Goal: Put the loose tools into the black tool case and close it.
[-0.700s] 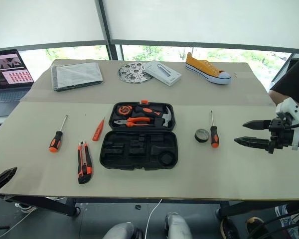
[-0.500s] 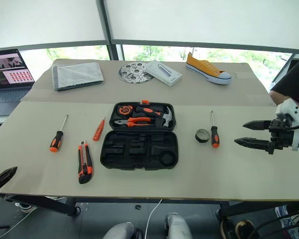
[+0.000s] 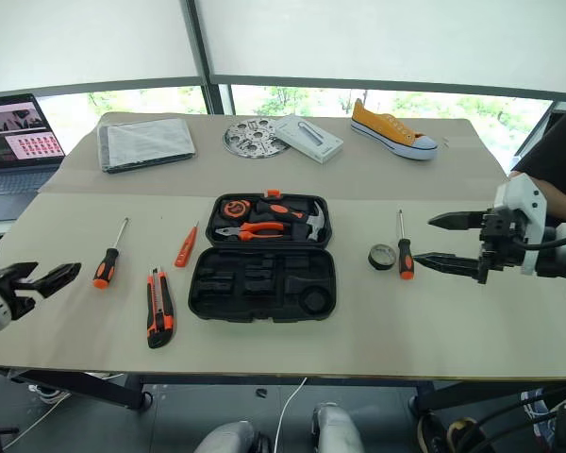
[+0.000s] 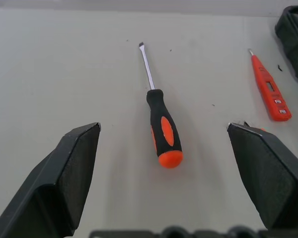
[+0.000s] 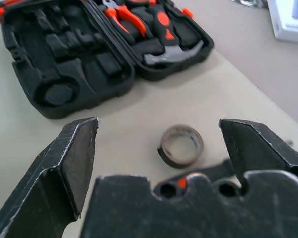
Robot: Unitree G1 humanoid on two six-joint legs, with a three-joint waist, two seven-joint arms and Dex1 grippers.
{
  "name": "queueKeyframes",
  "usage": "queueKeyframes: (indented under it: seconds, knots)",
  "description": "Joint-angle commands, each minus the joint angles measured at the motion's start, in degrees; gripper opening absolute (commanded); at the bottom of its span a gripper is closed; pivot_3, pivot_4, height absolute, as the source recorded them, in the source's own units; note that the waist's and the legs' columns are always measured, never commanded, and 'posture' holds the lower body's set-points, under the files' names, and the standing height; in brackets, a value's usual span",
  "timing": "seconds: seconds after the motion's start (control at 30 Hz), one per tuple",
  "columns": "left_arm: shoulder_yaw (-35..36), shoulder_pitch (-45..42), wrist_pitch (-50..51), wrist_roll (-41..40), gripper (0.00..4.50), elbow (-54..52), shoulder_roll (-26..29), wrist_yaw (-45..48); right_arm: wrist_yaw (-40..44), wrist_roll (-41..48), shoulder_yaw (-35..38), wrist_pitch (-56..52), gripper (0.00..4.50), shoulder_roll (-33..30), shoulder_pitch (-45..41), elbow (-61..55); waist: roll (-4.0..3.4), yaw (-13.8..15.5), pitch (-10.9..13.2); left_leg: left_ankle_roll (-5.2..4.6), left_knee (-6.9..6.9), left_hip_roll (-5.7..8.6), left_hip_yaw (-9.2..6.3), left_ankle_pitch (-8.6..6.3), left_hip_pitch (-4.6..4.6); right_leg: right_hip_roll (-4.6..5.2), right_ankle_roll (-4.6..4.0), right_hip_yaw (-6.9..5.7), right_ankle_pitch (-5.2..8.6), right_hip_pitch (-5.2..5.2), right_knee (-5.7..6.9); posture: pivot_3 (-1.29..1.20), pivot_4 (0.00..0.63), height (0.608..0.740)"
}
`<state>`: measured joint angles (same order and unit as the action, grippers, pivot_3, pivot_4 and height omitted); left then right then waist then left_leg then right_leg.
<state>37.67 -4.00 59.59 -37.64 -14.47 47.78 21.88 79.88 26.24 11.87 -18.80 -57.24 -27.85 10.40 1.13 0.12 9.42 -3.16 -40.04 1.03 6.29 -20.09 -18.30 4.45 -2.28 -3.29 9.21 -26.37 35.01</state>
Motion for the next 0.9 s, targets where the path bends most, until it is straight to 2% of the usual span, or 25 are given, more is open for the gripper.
queueKeyframes:
  seconds: [0.03,0.13,0.4,0.63,0.9]
  knots:
    - [-6.0,-6.6,1.3,5.1,4.36,6.3,1.9,-4.2,-2.0,4.1,-0.1,-3.3,4.5,1.7,-0.6,-10.6,0.0,0.0,0.0,0.04,0.0,0.0,0.0,0.02,0.01,-0.01,0.0,-0.02,0.0,0.0,0.0,0.0,0.15,0.733]
    - [-12.5,-12.3,-1.2,9.0,4.36,13.0,1.5,-4.2,-3.8,6.1,-1.8,-5.9,4.5,4.0,-2.0,-16.5,0.0,0.0,0.0,0.09,0.02,0.0,0.0,0.05,0.04,-0.02,-0.02,-0.35,0.01,0.02,0.01,0.0,0.15,0.733]
    - [-20.4,-22.4,-6.3,14.2,4.36,26.7,-0.7,-1.7,-8.1,10.2,-3.6,-10.5,4.5,6.8,-3.1,-26.2,0.04,0.1,0.0,0.15,0.02,0.01,0.01,0.09,-0.08,0.02,-0.04,-0.7,0.0,0.0,-0.03,0.0,0.15,0.733]
    - [-22.3,-24.8,-8.1,16.1,4.36,31.7,-1.6,0.4,-10.2,12.9,-2.6,-13.2,4.5,6.3,-1.9,-30.3,0.04,0.0,0.0,0.16,-0.04,0.02,0.02,0.1,-0.08,0.04,-0.03,-0.74,0.01,0.02,-0.01,0.0,0.15,0.733]
    - [-21.0,-24.4,-7.9,16.2,4.36,28.5,-3.0,0.2,-10.7,13.3,-2.1,-14.1,4.5,5.7,-1.6,-30.1,0.05,0.1,0.0,0.18,-0.12,0.0,0.01,0.11,-0.08,0.08,-0.03,-0.73,0.0,0.03,0.04,0.0,0.15,0.733]
